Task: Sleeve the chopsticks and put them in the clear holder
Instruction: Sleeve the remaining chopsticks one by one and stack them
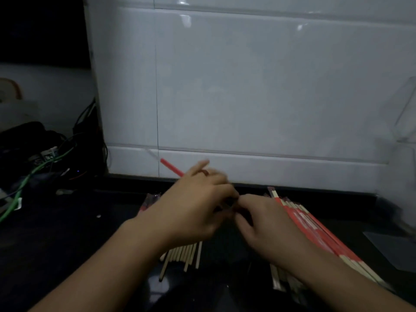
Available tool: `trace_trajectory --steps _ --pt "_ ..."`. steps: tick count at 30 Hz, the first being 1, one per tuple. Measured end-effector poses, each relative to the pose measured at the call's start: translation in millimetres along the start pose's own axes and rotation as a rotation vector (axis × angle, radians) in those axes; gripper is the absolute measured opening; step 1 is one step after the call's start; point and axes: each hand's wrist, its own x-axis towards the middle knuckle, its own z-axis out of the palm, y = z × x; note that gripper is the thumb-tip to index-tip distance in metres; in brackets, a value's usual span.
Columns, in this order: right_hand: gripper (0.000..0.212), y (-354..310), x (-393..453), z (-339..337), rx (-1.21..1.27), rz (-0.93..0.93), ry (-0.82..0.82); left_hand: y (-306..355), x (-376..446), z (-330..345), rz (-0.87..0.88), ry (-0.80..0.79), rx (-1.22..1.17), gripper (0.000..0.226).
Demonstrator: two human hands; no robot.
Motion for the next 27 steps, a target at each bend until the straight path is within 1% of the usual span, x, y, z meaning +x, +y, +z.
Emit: trace_trajectory --steps 1,2,4,5,6,7,8,10,11,12,14,17,23,27 --pt "0.007 1 1 0 0.018 -0.005 0.026 1 0 3 -0.041 -0.063 -0.026 0.027" --pt "0.005 2 2 1 0.053 -0.011 0.071 -1 0 4 -0.092 -0.072 -0.056 0.021" --pt "0.004 5 3 7 0.156 0.005 0.165 -6 0 1 -0.205 -0.008 -0.120 0.014" --pt "0.011 6 3 10 0.207 0.029 0.189 -10 -1 -2 -0.261 0.022 -0.157 0.011" --pt "0.018 8 1 14 0.248 0.050 0.177 -15 -2 -4 -0.321 0.042 -0.200 0.008" --pt "0.022 9 -1 17 0.243 0.043 0.116 -20 -3 -7 -0.383 0.059 -0.242 0.006" --pt "0.025 11 -3 21 0.200 -0.005 0.019 -26 -3 -8 -0.440 0.074 -0.279 0.006" --pt "0.030 8 -7 28 0.104 -0.179 -0.226 -36 -5 -7 -0.512 0.087 -0.318 0.015" --pt "0.030 5 -8 32 0.082 -0.261 -0.311 -38 -5 -4 -0.529 0.071 -0.334 0.018" --pt "0.031 3 -8 34 0.074 -0.324 -0.349 -39 -5 0 -0.535 0.049 -0.353 0.019" --pt "0.032 0 -6 33 0.075 -0.383 -0.368 -38 -5 6 -0.535 0.012 -0.417 0.020" --pt "0.031 -4 -6 26 0.080 -0.417 -0.373 -37 -6 10 -0.534 0.003 -0.511 0.018" --pt "0.017 -15 -6 21 0.059 -0.512 -0.411 -31 -5 8 -0.514 0.047 -0.669 0.011" --pt "0.011 -20 -8 20 0.139 -0.518 -0.483 -29 -6 9 -0.506 0.020 -0.720 0.010"
